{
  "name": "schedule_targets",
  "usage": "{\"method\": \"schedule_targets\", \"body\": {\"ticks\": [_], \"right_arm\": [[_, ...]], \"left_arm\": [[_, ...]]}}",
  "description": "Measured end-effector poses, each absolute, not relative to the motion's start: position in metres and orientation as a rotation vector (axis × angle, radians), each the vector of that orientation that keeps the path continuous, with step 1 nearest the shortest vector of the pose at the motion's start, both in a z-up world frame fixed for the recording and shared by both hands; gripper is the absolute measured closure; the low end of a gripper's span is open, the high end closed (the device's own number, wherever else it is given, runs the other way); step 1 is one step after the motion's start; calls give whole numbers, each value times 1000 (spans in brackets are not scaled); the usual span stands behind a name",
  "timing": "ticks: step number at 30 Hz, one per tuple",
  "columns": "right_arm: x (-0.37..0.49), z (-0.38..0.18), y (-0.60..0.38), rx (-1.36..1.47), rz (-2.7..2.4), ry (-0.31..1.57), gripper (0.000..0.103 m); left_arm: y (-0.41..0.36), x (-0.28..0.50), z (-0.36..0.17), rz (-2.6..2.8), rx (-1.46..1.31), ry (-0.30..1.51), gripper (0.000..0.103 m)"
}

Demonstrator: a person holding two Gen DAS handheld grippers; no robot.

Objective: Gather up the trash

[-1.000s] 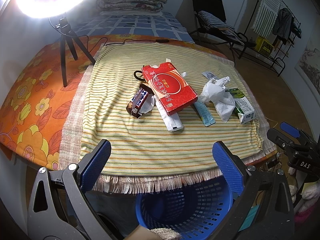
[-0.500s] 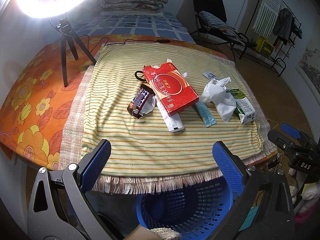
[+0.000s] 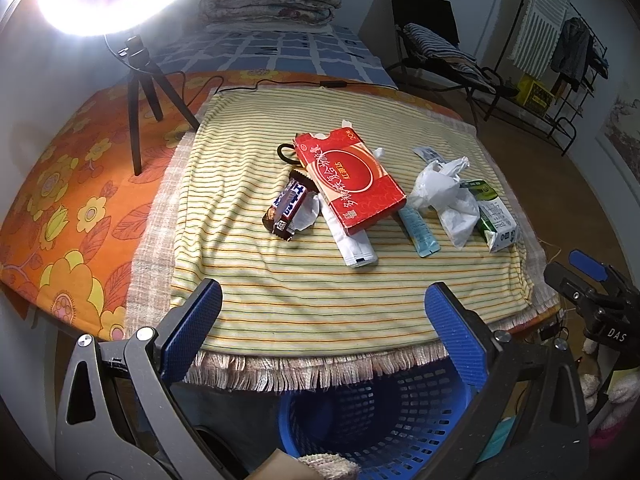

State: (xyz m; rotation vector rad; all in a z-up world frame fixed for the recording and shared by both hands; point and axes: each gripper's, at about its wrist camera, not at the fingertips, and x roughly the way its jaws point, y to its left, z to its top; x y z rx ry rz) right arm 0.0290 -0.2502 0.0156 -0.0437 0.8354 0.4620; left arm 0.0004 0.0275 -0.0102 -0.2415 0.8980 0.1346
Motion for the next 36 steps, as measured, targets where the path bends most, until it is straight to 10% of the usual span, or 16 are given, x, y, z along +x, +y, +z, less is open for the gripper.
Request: {"method": "schedule_targets", "body": {"ticks": [24,36], "right_arm": [[101,22,-253,-36,502,851,0],[176,-21,-206,-107,553,947,2]], "left_arm": [[66,59,-31,169,-306,981,1],[74,106,-69,157,-303,1085,24]]}}
